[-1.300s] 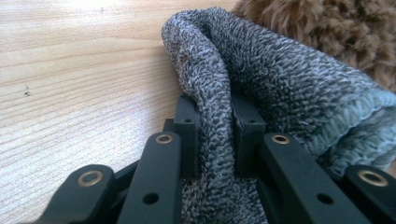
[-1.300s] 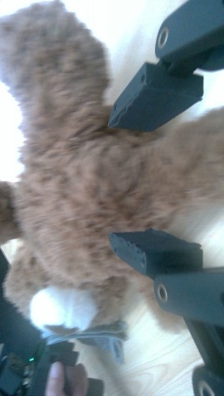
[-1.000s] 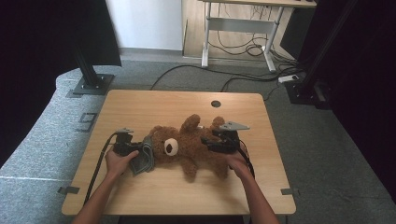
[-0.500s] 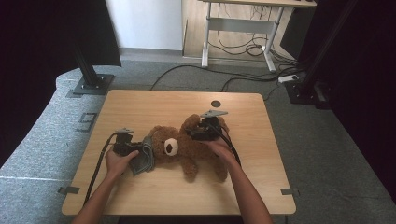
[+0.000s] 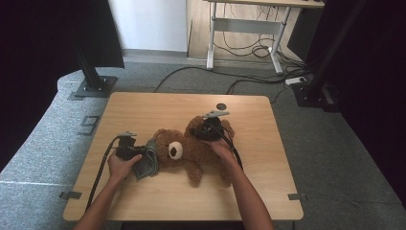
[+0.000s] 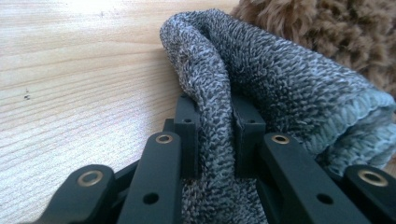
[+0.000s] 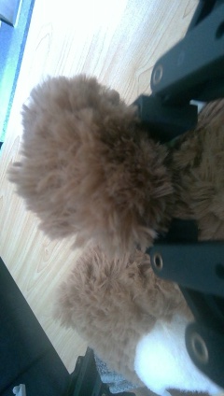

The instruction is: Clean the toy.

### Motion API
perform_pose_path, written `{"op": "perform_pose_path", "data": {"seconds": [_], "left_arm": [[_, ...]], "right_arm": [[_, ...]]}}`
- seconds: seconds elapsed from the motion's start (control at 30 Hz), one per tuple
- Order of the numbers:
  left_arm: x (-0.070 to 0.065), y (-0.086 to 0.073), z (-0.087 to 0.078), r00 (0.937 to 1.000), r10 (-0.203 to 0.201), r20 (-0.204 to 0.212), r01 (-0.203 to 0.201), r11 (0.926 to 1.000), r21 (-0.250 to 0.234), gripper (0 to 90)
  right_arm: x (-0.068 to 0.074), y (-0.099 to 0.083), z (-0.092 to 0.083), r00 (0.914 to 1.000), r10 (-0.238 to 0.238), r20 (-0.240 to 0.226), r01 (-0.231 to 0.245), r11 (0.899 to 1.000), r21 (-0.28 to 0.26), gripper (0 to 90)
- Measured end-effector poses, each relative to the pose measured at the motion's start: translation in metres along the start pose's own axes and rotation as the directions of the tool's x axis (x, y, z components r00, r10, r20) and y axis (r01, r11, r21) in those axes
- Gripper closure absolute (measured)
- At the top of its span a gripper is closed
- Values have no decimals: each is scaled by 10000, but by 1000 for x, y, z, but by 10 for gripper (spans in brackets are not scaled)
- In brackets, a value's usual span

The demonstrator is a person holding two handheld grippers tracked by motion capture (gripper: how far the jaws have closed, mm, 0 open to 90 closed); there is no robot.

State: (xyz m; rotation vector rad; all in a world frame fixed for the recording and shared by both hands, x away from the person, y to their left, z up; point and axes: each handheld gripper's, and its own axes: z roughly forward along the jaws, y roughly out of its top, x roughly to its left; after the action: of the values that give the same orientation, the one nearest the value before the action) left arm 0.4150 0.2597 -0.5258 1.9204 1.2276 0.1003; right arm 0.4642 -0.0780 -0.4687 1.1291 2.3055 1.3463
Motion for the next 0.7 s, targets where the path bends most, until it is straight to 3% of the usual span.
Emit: {"op": "perform_pose_path", "data": {"seconds": [0.2,0.4,0.5,0.6,0.7], "left_arm": [[-3,1,-10,9997,35,226,-29,9996,-264,754],[-14,5,-40,9953,384,893,-294,9946,-1000,760],[-24,7,-52,9888,745,1291,-582,9904,-1251,763],[-35,11,-63,9704,991,2203,-648,9853,-1577,765],[-46,14,-66,9589,1263,2540,-845,9820,-1691,766]], "right_arm": [[2,-1,2,9996,-165,208,164,9999,53,714],[3,-5,3,9993,-82,366,84,9999,-56,742],[3,-6,3,9991,-73,410,78,9999,-106,742],[3,-6,4,9989,-63,455,69,9999,-109,742],[3,-6,4,9990,-13,453,18,9999,-108,742]]}}
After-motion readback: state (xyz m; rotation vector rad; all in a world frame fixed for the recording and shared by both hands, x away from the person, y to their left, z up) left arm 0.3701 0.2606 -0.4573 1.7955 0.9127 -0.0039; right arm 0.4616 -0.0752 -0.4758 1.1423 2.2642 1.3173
